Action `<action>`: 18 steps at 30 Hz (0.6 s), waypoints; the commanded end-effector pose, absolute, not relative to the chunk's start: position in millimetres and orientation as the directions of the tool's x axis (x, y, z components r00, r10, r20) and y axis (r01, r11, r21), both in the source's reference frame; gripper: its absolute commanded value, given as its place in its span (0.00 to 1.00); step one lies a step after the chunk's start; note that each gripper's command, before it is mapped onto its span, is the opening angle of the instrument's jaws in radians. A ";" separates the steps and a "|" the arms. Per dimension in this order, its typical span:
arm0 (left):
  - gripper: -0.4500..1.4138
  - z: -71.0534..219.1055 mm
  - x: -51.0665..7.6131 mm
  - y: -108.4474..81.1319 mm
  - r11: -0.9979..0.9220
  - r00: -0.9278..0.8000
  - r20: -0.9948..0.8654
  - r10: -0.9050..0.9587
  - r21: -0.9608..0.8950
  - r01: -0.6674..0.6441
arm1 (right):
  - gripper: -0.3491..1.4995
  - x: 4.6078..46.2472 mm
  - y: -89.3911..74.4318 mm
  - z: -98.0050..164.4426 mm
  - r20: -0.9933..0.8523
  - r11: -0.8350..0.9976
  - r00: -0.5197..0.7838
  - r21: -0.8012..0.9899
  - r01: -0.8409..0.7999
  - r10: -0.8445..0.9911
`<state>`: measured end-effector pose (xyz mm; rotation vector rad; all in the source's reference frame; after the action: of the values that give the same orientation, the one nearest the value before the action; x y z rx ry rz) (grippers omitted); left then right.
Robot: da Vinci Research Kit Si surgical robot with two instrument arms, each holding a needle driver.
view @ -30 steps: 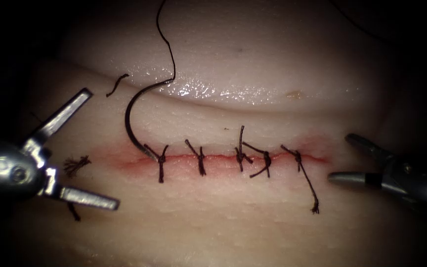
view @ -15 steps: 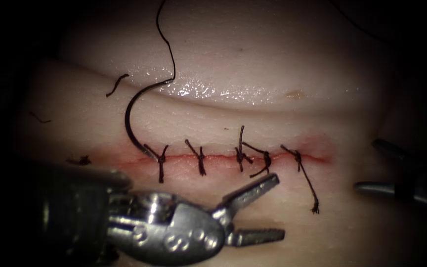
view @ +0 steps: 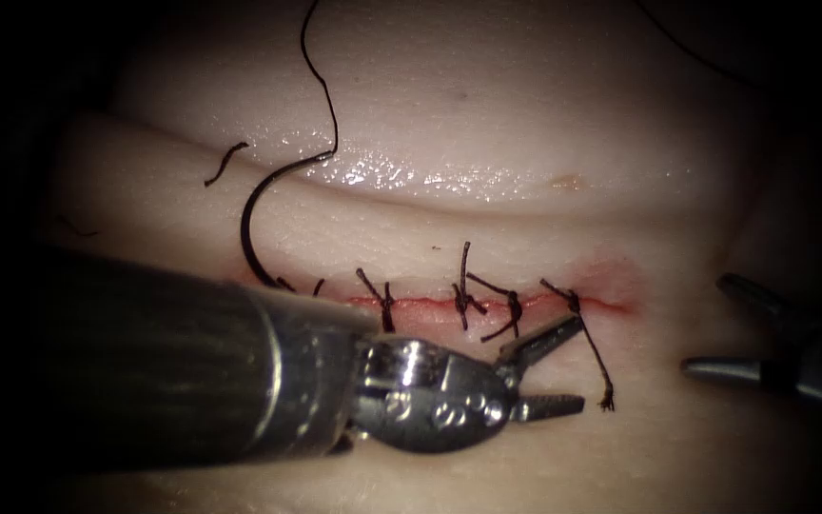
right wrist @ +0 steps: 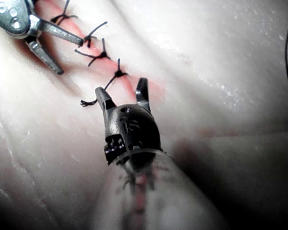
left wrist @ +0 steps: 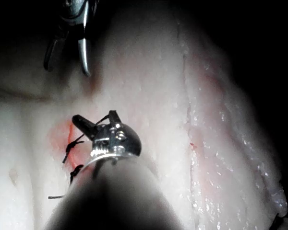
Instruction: Wound Closure
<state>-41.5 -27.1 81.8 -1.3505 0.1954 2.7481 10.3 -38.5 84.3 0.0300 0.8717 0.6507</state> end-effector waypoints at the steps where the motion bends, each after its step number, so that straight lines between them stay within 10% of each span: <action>1: 0.52 82.7 -42.3 -27.7 -0.990 -0.615 -0.788 0.017 0.072 -0.120 | 0.65 11.1 -38.8 85.1 -0.702 0.808 0.463 0.282 -0.517 0.541; 18: 0.45 86.0 -45.5 -29.6 -0.998 -0.627 -0.779 0.012 0.032 -0.059 | 0.61 11.2 -38.5 85.1 -0.703 0.811 0.465 0.280 -0.515 0.538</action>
<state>-45.1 -29.2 85.6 -1.3378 0.0813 2.8009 10.4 -38.2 84.5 0.0277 0.8718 0.6460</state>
